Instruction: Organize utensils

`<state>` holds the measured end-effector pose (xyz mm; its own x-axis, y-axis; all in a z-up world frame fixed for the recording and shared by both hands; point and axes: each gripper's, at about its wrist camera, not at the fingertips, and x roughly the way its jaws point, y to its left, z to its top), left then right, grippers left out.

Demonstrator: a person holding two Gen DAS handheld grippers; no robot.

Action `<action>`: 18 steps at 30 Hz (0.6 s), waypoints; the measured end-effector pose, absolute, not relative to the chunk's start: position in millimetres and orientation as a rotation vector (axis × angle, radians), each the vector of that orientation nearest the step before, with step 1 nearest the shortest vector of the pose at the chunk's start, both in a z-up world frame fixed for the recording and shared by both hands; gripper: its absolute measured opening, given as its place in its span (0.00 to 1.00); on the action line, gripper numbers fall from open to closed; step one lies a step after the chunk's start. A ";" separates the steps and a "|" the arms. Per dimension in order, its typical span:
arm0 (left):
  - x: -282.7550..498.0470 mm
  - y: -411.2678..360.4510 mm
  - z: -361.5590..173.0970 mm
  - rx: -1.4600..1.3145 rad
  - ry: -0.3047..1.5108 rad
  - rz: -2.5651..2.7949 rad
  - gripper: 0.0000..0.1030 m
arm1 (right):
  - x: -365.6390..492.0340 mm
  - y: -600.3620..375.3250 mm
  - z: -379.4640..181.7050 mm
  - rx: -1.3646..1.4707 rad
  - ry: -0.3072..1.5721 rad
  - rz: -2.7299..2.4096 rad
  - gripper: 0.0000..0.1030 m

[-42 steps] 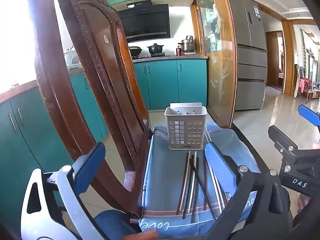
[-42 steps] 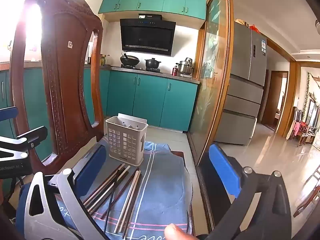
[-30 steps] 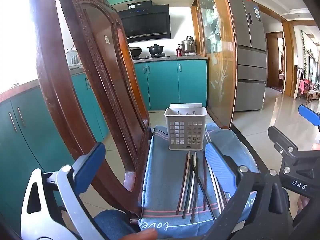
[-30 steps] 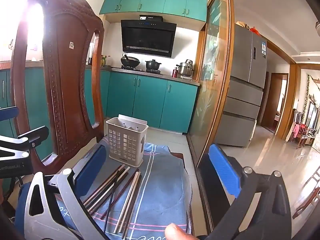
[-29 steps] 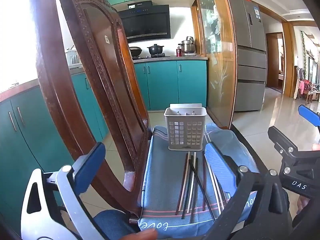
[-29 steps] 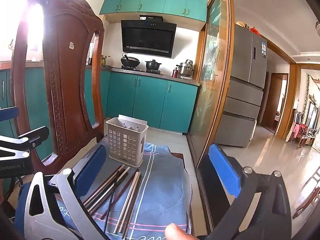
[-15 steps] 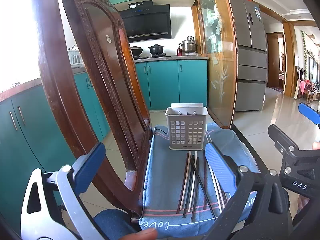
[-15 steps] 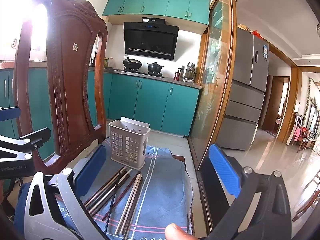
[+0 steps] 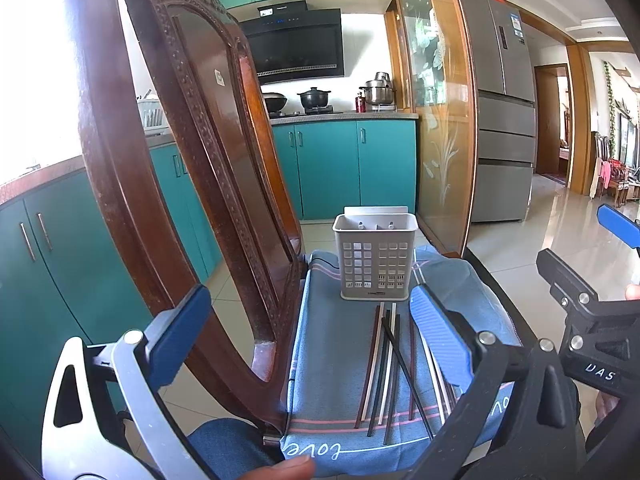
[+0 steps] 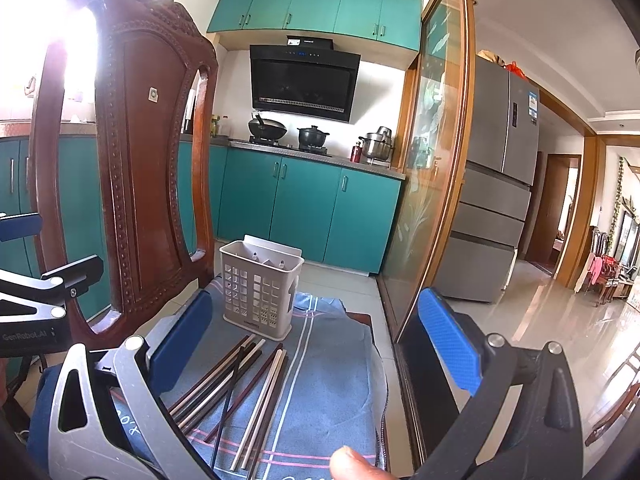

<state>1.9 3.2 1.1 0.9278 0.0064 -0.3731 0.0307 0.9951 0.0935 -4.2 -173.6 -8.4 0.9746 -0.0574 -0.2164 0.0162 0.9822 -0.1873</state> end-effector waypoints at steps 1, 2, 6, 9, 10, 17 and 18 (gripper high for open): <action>2.1 3.1 1.2 0.098 0.382 -0.013 0.96 | -4.7 -174.1 -8.1 -0.185 0.221 -0.037 0.98; 2.4 3.1 1.3 0.098 0.382 -0.013 0.96 | -4.8 -174.2 -8.3 -0.184 0.220 -0.036 0.98; 1.2 3.9 1.0 0.095 0.383 -0.013 0.96 | -5.6 -176.0 -9.2 -0.180 0.218 -0.036 0.98; 2.4 3.5 0.7 0.098 0.384 -0.014 0.96 | -5.8 -176.2 -8.9 -0.179 0.219 -0.034 0.98; 3.0 3.5 0.5 0.098 0.386 -0.015 0.96 | -5.9 -176.4 -8.8 -0.178 0.219 -0.033 0.98; 2.5 3.6 0.6 0.098 0.385 -0.013 0.96 | -6.8 -177.1 -8.4 -0.178 0.216 -0.036 0.98; 2.5 3.5 0.6 0.098 0.385 -0.013 0.96 | -7.3 -177.4 -8.6 -0.178 0.216 -0.036 0.98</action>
<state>2.5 3.6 0.6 0.9268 0.0062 -0.3755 0.0310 0.9952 0.0928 -7.3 -177.4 -8.6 0.9762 -0.0543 -0.2098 0.0161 0.9836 -0.1796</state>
